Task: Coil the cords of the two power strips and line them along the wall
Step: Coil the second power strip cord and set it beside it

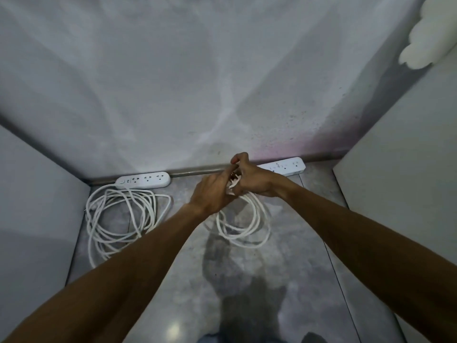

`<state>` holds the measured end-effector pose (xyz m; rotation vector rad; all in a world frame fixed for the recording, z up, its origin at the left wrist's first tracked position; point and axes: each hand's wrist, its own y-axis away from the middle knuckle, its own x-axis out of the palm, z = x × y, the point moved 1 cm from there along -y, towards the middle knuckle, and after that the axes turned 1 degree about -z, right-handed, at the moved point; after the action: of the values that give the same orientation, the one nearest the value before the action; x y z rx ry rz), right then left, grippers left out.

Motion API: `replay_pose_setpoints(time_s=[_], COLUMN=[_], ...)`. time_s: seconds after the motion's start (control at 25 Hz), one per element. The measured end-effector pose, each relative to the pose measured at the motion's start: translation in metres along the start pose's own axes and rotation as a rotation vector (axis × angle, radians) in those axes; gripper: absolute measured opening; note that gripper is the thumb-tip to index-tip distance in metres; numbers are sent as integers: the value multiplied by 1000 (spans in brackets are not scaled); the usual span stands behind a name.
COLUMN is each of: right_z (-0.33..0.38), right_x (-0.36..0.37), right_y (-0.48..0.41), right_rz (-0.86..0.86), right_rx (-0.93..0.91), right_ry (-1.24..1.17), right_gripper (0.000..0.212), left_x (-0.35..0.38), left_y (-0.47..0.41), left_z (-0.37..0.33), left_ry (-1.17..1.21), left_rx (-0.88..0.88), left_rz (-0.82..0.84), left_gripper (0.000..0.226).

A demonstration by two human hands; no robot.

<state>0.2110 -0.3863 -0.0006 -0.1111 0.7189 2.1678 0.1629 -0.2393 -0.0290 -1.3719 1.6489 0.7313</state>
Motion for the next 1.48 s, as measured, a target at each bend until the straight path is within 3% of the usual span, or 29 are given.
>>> replay_pose_setpoints(time_s=[0.12,0.24,0.44,0.52,0.6,0.68,0.8,0.92,1.04,1.12,1.24,1.32,1.48], right_z=[-5,-7,-14,-26,-46,-67,-89,-100,-105,-109,-118,-120,-116], right_x=[-5,-4,2,-3,-2,4,28,59,71,65,52,46,47], right_y=[-6,-8,-9,-3,6,15,22,23,15,5,-15,-31,-71], right_rz=[-43,-47,-73,-68,-93,-240,-378,-389,-454,-590,-742,-714,-530], right_rx=[17,38,47,43,60,93,154,180,208,272,321,271,91], right_ry=[-62,-72,-104,-14,48,-135,-616,-1038,-1310,-1161,-569,-240,359], right_gripper=[98,123,128,104,50,17,13,19,7,3,10,22,52], left_x=[11,13,13,12,12,15,35,59,78,86,96,101,108], left_y=[-4,-4,-3,2,12,19,20,18,16,19,33,40,35], left_z=[-2,-1,-6,-4,1,2,1,-9,-19,-20,-8,-2,17], left_ry=[-50,-144,-264,-195,14,248,594,974,1173,1037,584,330,108], left_rx=[61,77,-5,-89,-183,-292,-625,-1051,-1272,-1289,-1223,-1161,-1066], left_rz=[-70,-33,54,33,-85,-238,-318,-396,-353,-227,-13,116,220], left_gripper=[71,69,45,38,36,36,32,32,38,47,60,63,73])
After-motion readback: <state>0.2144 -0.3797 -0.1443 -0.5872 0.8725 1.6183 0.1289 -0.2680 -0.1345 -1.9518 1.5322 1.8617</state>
